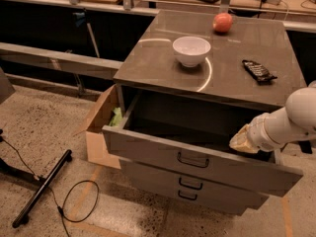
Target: Open top drawer
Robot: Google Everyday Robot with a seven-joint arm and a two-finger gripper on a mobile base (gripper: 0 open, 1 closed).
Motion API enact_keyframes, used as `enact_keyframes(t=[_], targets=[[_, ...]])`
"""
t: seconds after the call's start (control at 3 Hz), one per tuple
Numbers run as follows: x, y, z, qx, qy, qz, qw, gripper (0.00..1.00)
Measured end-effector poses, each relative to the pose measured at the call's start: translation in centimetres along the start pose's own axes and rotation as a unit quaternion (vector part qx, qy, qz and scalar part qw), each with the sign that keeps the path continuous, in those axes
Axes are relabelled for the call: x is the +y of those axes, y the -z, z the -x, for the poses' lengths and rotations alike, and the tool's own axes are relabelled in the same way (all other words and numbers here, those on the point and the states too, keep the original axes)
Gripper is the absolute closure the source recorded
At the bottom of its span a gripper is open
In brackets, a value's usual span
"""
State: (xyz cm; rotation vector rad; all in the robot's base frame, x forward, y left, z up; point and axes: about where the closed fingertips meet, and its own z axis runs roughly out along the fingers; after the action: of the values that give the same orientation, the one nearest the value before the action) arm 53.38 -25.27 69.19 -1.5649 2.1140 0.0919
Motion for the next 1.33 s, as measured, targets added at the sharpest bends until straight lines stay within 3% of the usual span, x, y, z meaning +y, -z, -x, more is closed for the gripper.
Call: enact_keyframes(t=[0.67,1.0,1.33], targets=[[0.8,-2.5,0.1,0.007,0.003,0.088,0.9961,1.00],[2.7,-2.4,-0.5,0.021,0.001,0.127,0.9917,1.00],[5.2,-1.4,-1.6,0.036,-0.016,0.148,0.9882,1.00]])
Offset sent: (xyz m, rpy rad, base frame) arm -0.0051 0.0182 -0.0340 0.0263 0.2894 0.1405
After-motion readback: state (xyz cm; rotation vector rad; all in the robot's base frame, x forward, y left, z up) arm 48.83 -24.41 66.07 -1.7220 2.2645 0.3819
